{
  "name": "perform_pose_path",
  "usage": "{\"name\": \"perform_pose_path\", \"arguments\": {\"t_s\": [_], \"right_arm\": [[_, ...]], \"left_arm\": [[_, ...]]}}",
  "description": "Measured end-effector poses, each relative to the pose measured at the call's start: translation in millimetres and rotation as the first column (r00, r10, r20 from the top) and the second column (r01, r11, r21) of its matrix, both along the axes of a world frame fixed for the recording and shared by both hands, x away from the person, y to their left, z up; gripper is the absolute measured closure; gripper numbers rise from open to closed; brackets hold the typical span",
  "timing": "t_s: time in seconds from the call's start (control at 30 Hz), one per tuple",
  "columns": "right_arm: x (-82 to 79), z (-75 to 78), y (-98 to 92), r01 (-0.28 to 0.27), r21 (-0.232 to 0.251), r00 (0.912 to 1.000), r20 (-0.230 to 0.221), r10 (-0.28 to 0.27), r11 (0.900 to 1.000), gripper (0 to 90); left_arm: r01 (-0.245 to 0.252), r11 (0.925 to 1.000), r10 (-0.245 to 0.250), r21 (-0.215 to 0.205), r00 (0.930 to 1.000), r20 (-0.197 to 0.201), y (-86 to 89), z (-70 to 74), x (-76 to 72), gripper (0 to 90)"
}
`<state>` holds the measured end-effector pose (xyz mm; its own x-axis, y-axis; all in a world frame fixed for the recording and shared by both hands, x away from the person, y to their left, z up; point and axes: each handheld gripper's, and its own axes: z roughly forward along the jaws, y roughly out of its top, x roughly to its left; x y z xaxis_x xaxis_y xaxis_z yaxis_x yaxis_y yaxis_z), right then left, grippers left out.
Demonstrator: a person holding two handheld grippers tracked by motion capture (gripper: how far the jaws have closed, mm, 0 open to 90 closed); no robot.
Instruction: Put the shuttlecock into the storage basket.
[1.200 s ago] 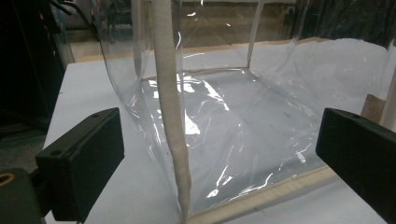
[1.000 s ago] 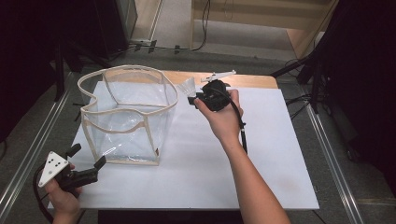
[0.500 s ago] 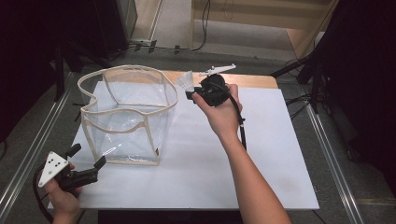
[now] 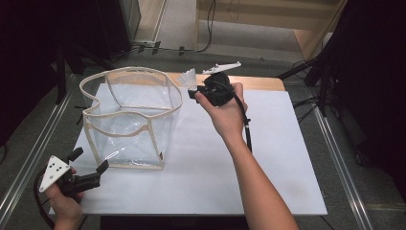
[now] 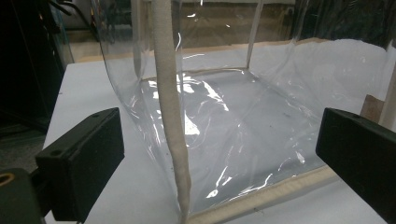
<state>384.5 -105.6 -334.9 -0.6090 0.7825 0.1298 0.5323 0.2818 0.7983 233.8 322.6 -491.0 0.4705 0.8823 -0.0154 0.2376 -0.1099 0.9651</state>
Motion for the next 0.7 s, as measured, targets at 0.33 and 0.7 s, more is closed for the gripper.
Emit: {"name": "perform_pose_path", "arguments": {"t_s": [0.33,0.7], "right_arm": [[0.9,4.1,2.8,-0.008,0.0,1.0,0.006,0.008,1.0,63.3],[1.9,7.6,8.9,-0.019,0.003,0.9998,0.011,0.019,1.0,63.3]], "left_arm": [[0.001,1.0,-0.001,0.001,1.0,0.0,-0.1,0.0,0.0,1.8],[0.0,1.0,0.0,-0.001,1.0,-0.001,0.1,0.0,0.2,1.8]]}}
